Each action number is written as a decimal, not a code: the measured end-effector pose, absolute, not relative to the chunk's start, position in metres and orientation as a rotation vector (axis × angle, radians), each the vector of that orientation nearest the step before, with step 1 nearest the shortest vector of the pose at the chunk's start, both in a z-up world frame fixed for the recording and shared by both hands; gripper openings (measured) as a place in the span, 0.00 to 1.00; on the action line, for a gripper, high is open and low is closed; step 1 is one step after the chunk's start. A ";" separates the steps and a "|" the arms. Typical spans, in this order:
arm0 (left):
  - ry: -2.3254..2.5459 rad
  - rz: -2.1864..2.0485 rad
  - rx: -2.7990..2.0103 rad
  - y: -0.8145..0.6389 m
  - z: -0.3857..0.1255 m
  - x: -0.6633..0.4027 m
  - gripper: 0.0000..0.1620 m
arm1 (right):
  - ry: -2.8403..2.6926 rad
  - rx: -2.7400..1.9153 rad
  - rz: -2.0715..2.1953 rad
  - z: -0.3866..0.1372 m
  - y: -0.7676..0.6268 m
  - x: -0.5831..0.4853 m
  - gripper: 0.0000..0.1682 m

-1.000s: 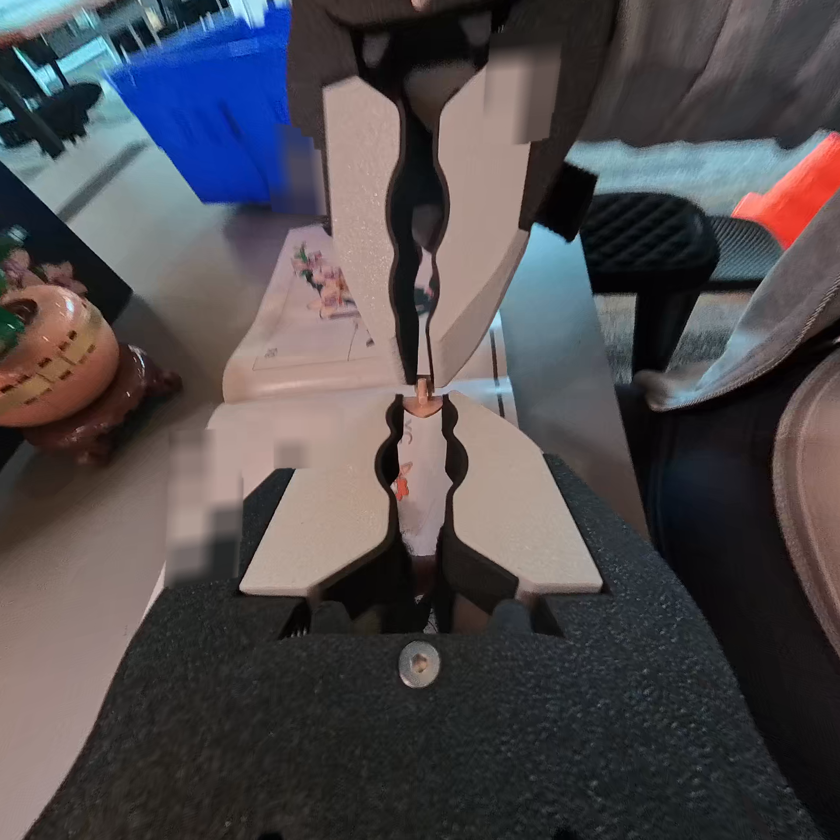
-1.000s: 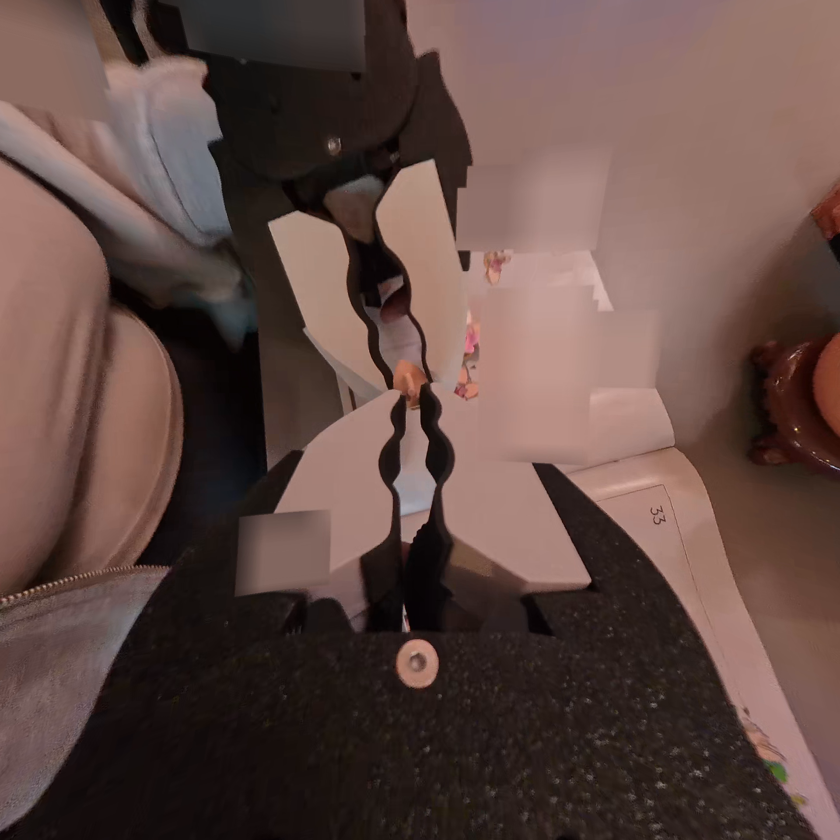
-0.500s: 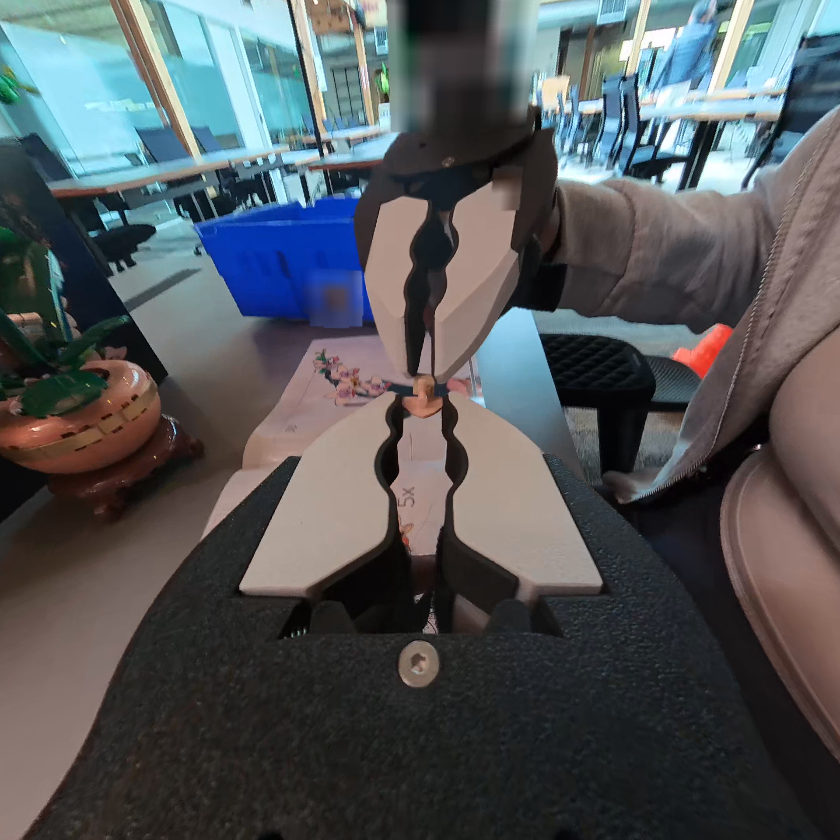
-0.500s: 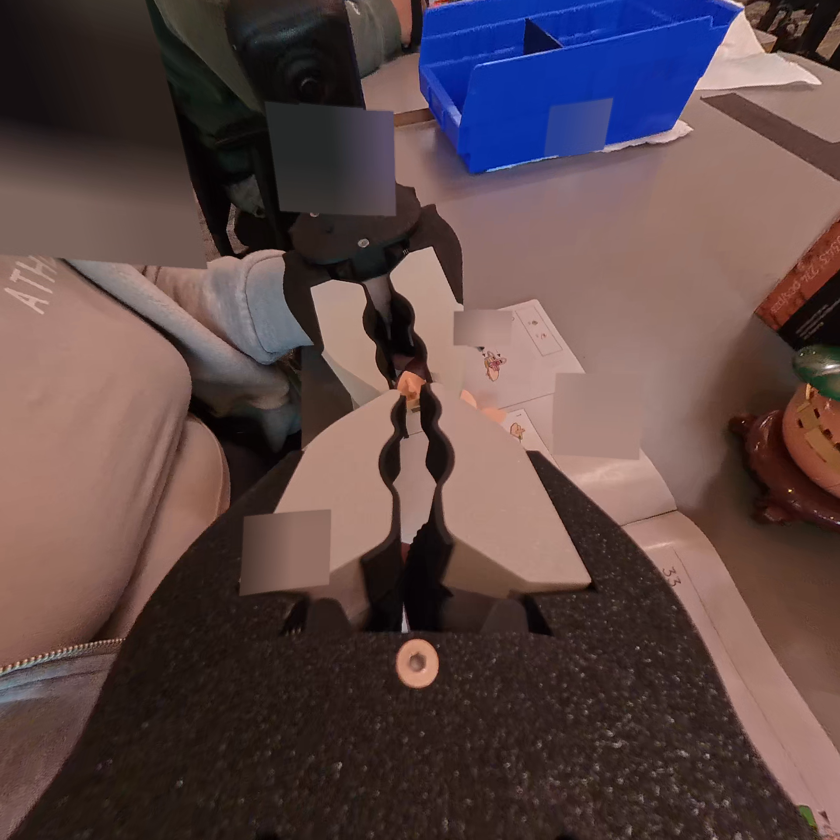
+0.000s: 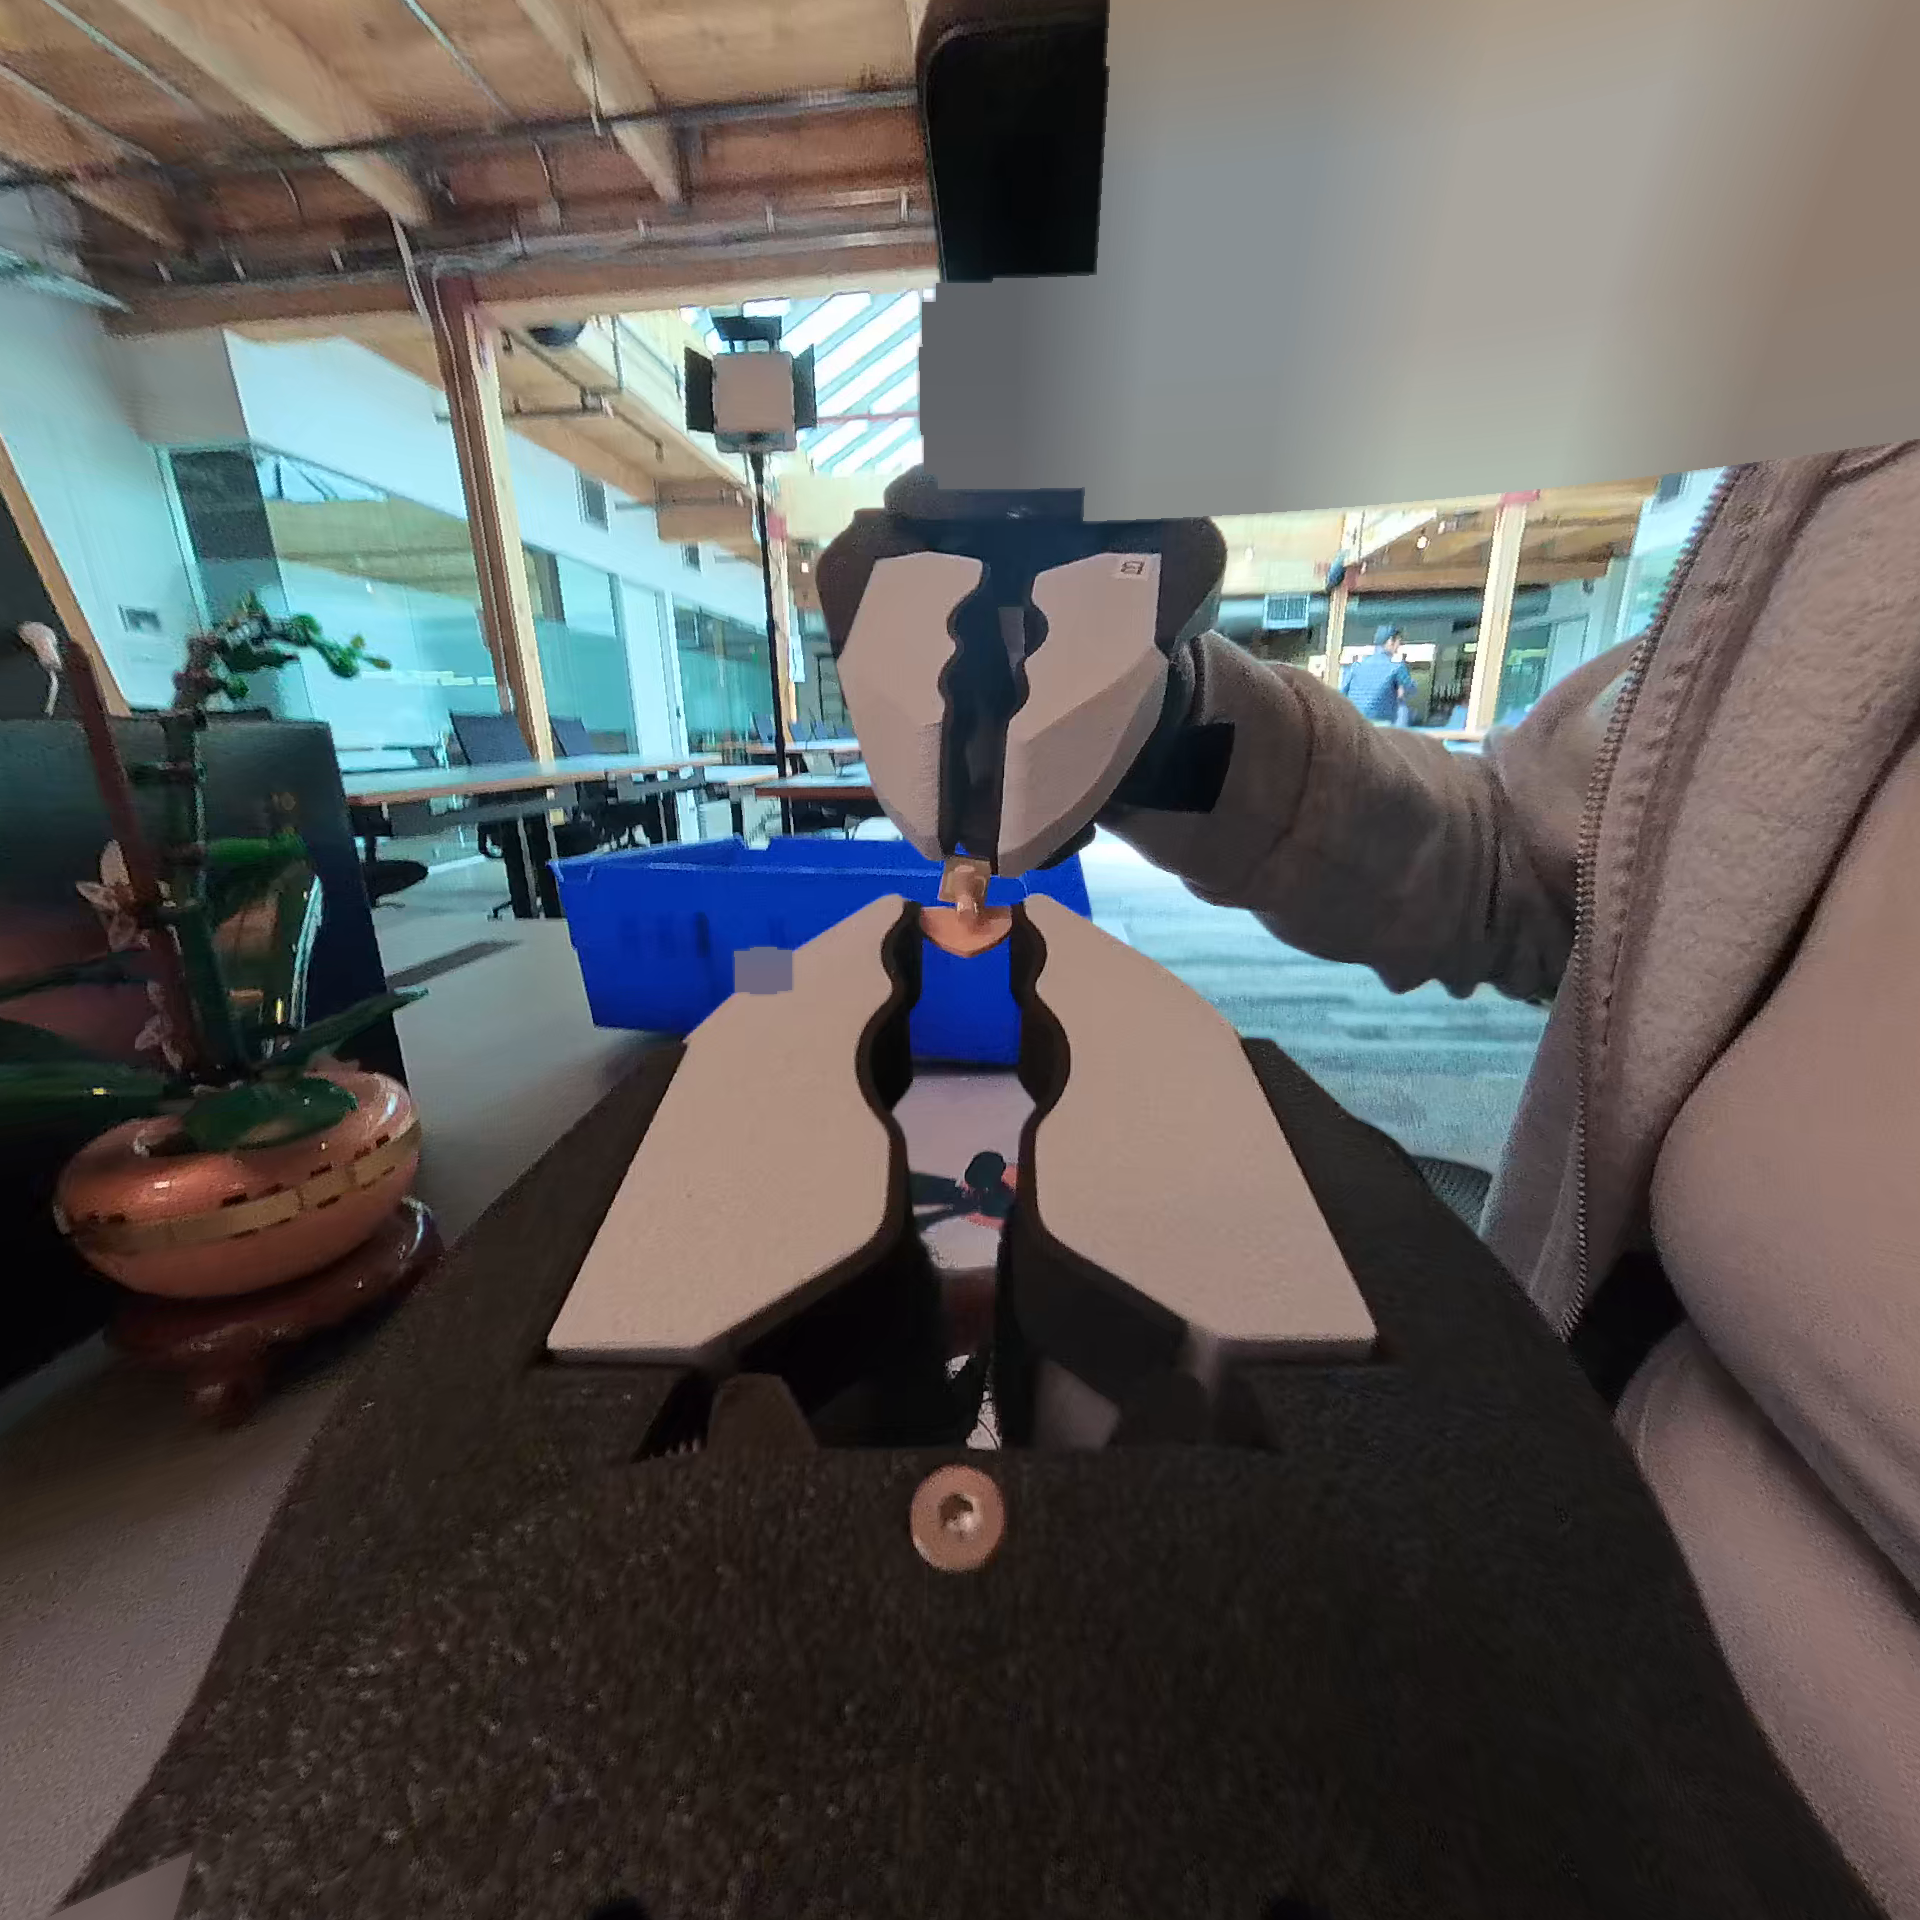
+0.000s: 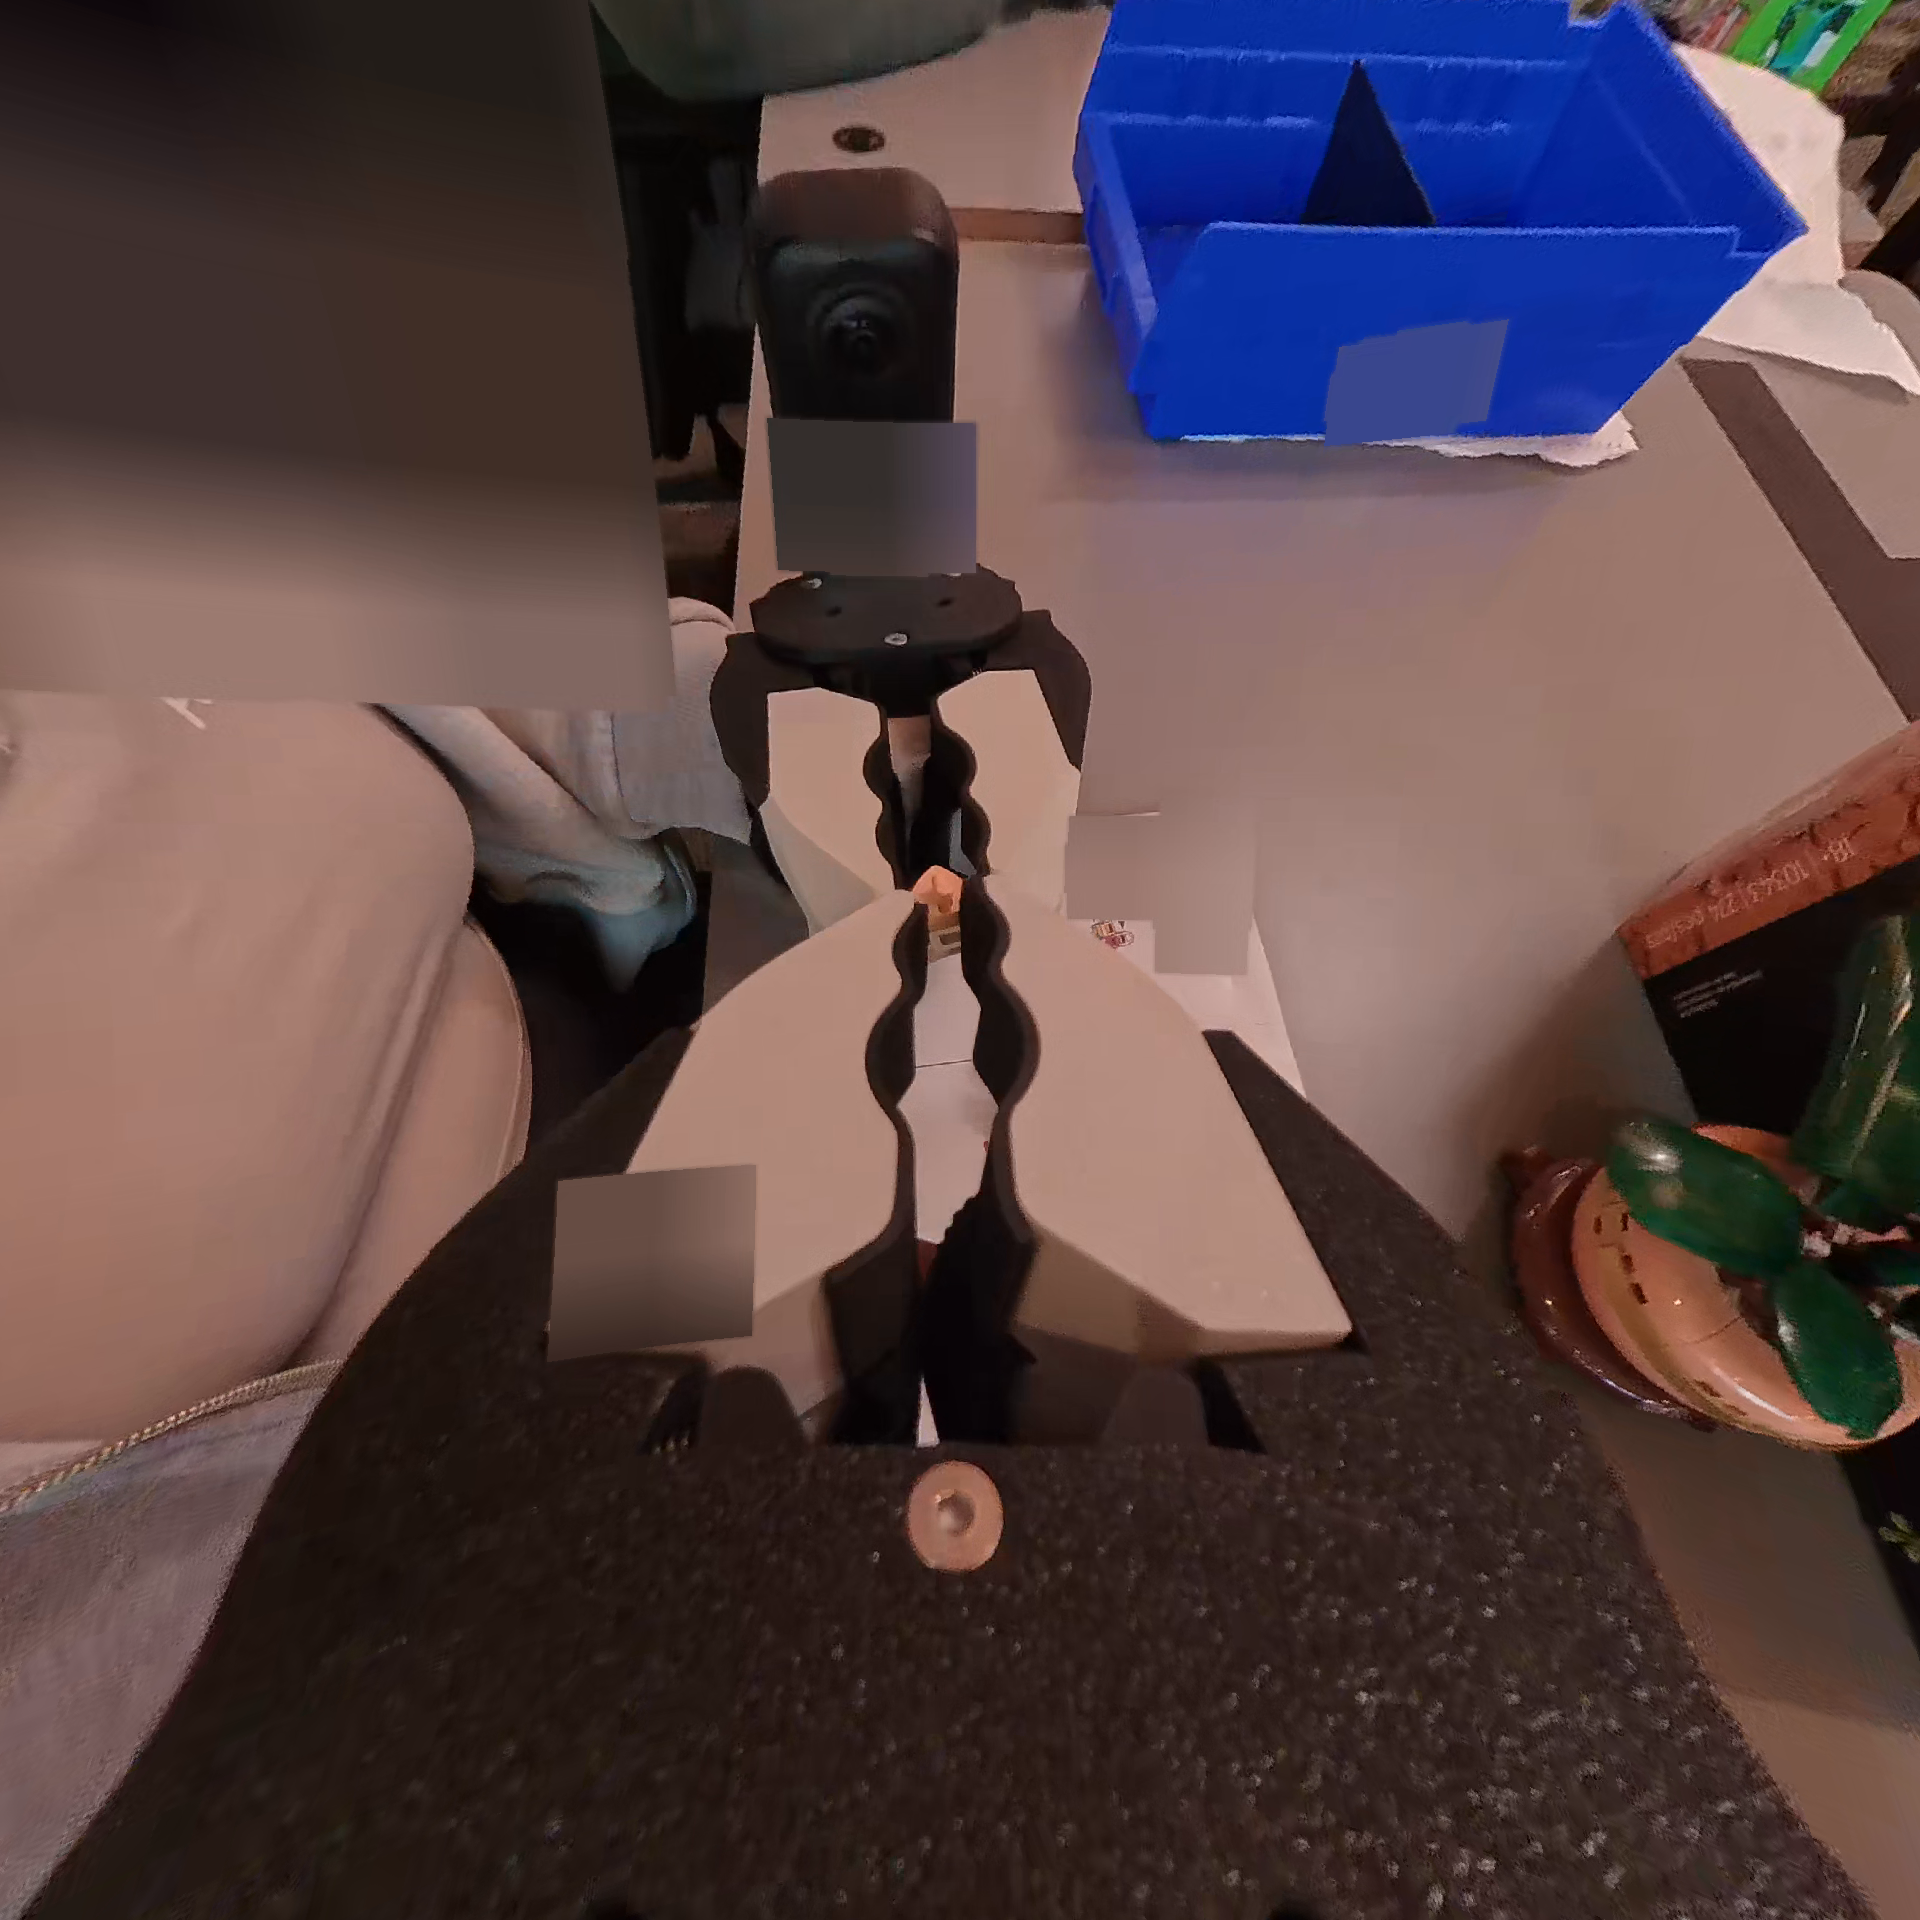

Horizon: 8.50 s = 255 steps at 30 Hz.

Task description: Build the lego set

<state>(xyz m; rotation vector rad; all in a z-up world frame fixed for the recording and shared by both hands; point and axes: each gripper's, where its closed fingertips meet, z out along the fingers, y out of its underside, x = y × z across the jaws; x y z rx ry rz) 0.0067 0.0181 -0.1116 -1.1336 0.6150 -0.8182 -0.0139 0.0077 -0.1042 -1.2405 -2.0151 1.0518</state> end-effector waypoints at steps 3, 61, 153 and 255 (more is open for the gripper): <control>0.580 -0.814 -1.048 0.014 -0.102 0.004 0.09 | -2.097 -1.275 1.002 -0.098 0.003 -0.017 0.04; 0.659 -0.634 -1.281 0.033 -0.134 -0.018 0.10 | -2.093 -1.590 0.740 -0.208 0.048 0.010 0.03; 0.375 -0.334 -1.308 0.030 -0.122 -0.103 0.10 | -3.067 -0.423 1.152 -0.223 -0.007 -0.034 0.05; 0.870 -0.745 -1.328 0.010 -0.150 0.020 0.09 | -2.008 -1.349 1.182 -0.142 0.003 -0.001 0.04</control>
